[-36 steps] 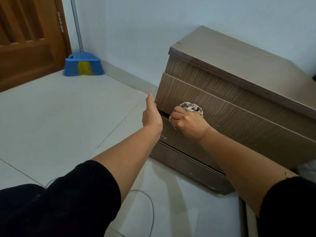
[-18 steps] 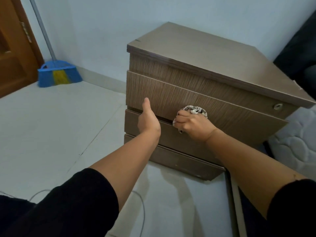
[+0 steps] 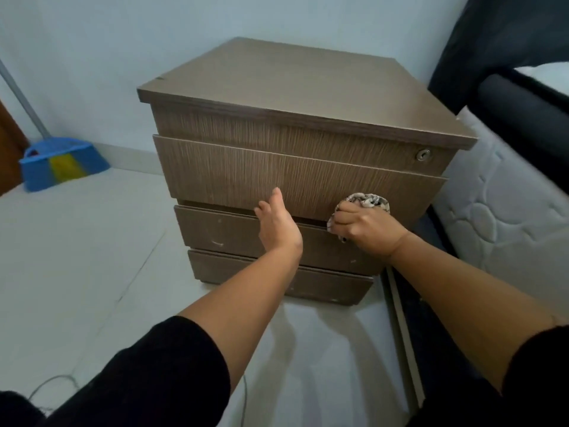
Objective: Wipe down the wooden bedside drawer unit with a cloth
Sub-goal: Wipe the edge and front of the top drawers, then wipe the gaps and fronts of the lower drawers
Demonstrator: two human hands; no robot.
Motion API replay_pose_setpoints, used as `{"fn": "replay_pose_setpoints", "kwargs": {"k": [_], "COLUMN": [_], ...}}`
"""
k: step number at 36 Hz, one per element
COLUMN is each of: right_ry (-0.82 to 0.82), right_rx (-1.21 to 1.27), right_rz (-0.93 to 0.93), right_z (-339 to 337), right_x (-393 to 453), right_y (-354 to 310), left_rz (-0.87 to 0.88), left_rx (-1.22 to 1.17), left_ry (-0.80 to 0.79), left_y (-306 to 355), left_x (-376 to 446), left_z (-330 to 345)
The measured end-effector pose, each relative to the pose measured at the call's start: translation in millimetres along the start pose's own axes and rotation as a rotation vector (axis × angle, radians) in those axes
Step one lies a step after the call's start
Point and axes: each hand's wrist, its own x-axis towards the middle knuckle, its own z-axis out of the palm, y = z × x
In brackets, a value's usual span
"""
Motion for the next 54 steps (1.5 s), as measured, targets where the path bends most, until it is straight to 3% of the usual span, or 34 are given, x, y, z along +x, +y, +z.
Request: {"fn": "replay_pose_setpoints", "kwargs": {"k": [17,28,30,34,37,41,44,48,54], "right_ry": [-0.090,-0.158,-0.195,-0.430,-0.380,-0.442,-0.441,-0.442,-0.503], "right_rx": [0.066,0.101,0.125,0.099,0.122,0.166,0.216,0.283,0.306], "right_rz": [0.123,0.272,0.307,0.336,0.276,0.323,0.419,0.494,0.585], "right_z": [-4,-13,-19,-35,-48,-53,-50,-47,-36], "right_x": [-66,-83,-80,-70,-58,-31,-8,19,47], "right_y": [17,14,11,3,-9,-27,-40,-57,-77], "left_rz": [0.064,-0.007,-0.009,0.002,-0.032,-0.059,0.106,0.292,0.379], "left_rx": [0.069,0.034,0.030,0.009,0.035,0.363,0.716,0.922,1.293], "left_ry": [-0.042,-0.047,-0.044,-0.055,-0.026,-0.009,-0.085,-0.147,-0.234], "left_y": [-14,-9,-10,-10,-6,8,17,13,15], "left_x": [-15,-14,-14,-14,-18,-22,-22,3,40], "left_z": [36,28,25,19,14,0,-16,-45,-86]}}
